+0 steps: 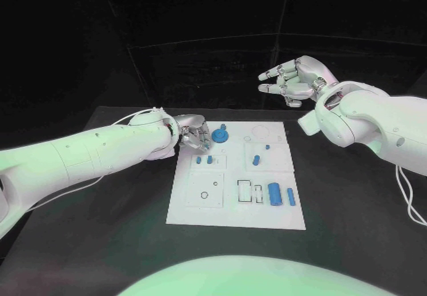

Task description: Assemble the parts on the task board

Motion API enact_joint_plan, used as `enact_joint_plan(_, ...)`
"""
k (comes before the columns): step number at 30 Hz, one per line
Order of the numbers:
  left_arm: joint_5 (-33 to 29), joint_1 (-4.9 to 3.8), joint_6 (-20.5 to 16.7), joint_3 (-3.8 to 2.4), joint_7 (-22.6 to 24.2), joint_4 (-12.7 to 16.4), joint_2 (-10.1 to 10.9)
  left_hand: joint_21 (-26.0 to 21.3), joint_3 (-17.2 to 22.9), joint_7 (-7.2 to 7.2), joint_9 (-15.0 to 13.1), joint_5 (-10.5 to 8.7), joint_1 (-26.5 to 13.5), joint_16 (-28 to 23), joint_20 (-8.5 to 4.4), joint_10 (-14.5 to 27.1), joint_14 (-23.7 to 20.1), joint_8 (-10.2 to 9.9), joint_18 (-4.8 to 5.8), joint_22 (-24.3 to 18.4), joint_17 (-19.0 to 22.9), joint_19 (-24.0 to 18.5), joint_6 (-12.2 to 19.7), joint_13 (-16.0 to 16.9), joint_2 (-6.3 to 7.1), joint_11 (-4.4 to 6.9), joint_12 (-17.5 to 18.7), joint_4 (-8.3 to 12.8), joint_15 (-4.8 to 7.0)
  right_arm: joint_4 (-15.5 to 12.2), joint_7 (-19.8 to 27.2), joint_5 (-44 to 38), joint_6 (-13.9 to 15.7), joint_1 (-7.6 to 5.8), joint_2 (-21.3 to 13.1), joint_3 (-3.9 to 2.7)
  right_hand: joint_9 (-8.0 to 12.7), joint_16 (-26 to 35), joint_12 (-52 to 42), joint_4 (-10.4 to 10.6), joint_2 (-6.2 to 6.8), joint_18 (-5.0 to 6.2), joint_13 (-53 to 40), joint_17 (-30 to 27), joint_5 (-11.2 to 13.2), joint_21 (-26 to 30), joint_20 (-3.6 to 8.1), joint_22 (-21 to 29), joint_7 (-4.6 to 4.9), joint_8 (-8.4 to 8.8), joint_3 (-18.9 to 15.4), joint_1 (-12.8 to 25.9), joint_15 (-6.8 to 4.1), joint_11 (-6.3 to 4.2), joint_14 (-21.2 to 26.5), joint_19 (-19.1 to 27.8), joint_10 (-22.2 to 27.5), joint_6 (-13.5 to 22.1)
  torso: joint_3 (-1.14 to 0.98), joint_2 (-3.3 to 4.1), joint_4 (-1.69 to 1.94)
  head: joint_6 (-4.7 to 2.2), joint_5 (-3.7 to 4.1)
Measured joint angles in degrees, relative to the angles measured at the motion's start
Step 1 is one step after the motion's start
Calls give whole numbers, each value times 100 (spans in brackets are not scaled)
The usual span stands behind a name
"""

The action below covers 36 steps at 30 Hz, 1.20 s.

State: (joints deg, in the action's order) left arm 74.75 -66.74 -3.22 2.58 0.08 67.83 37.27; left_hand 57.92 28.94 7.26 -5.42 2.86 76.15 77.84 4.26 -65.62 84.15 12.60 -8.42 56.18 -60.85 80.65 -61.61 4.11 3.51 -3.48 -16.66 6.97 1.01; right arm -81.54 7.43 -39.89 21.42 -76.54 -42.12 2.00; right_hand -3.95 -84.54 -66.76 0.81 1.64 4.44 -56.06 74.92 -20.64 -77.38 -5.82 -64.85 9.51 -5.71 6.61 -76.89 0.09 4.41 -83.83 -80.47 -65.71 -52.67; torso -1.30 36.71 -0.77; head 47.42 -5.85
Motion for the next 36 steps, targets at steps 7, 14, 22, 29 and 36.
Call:
enact_joint_plan(7, 5, -3, 7, -2, -17, -34, -63, 0, 0, 0, 0, -1, -8, 0, 1, -22, 0, -17, 0, 12, 0, -1, 0, 0, 8, 21, 0, 0, 0, 0, 0, -16, -21, 1, 2, 0, 0, 0, 0, 0, 0, 0, 0, 0, 0, 0, 0, 0, 0, 0, 0, 0, 0, 0, 0, 0, 0, 0, -2, 1, -4, 5, 5)
enact_joint_plan(14, 15, -7, 46, -8, -100, -65, -95, 0, 0, 12, 2, -3, -15, 0, 2, -21, 0, -18, 0, 12, 23, -1, -11, -2, 15, 21, 0, 0, 0, -3, -2, -25, -32, 1, 0, 0, 0, 0, 0, 0, 0, 0, 0, -1, 0, 0, 0, 0, 0, 0, 0, 0, 0, 0, 0, 0, 0, 0, -2, 1, -4, 7, 15)
enact_joint_plan(22, 42, -8, 116, -8, -251, -77, -103, 0, 0, 23, 6, -4, -30, 0, 2, -22, 0, -23, 0, 11, 23, -2, -22, -1, 30, 20, 0, 0, 0, -3, -3, -31, -38, 1, -2, 0, 0, 0, 0, 0, 0, 0, 0, -1, 0, 0, 0, 0, 0, 0, 0, 0, 0, 0, 0, 0, 0, 0, -2, 1, -4, 21, 23)
enact_joint_plan(29, 48, -11, 142, -11, -313, -65, -103, 0, -1, 23, 7, -4, -37, 0, 2, -22, 0, -40, 0, 11, 35, -2, -22, -1, 37, 20, 0, 0, 0, 0, -4, -33, -42, 1, -2, 0, 0, 0, 0, 0, 0, 0, 0, -1, 0, 0, 0, 0, 0, 0, 0, 0, 0, 0, 0, 0, 0, 0, -1, 1, -2, 34, 32)
enact_joint_plan(36, 56, -12, 156, -13, -362, -31, -99, 0, -1, 23, 5, -4, -37, 0, 2, -21, 0, -62, 0, 10, 41, -2, -22, -1, 37, 20, 30, 0, 0, 1, -4, -34, -44, 1, 0, 0, 0, 0, 0, -1, 0, 0, 0, -1, 0, 0, 0, 0, 0, 0, -1, 0, 0, 0, 0, 0, 0, 0, 1, -1, 2, 35, 29)
